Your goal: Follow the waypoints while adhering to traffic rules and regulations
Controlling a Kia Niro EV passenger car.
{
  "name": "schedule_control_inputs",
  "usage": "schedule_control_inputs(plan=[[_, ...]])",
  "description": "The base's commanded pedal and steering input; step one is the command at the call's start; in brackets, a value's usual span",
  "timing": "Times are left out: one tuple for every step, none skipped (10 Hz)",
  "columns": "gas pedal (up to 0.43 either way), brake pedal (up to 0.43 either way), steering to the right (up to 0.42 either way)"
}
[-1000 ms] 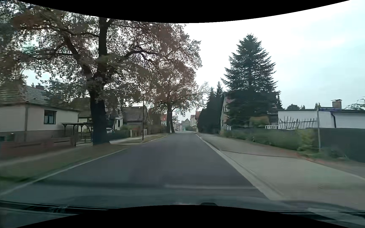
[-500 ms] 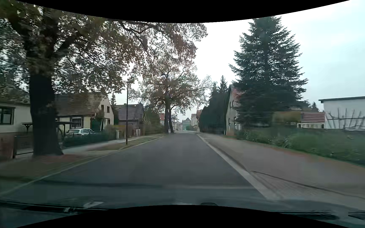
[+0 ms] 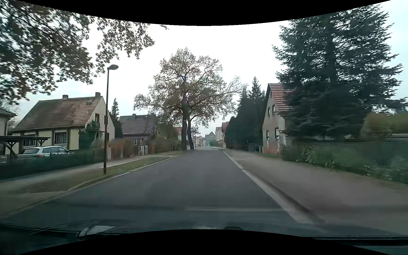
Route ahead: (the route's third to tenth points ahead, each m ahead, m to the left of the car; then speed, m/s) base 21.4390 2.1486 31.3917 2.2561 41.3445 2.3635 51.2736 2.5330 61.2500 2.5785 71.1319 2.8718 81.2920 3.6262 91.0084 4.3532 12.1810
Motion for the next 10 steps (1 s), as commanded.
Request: schedule_control_inputs(plan=[[0.177,0.0,-0.005],[0.177,0.0,-0.005],[0.177,0.0,-0.005],[0.177,0.0,-0.005],[0.177,0.0,-0.004],[0.177,0.0,-0.004],[0.177,0.0,-0.004],[0.177,0.0,-0.004],[0.177,0.0,-0.004],[0.177,0.0,-0.003]])
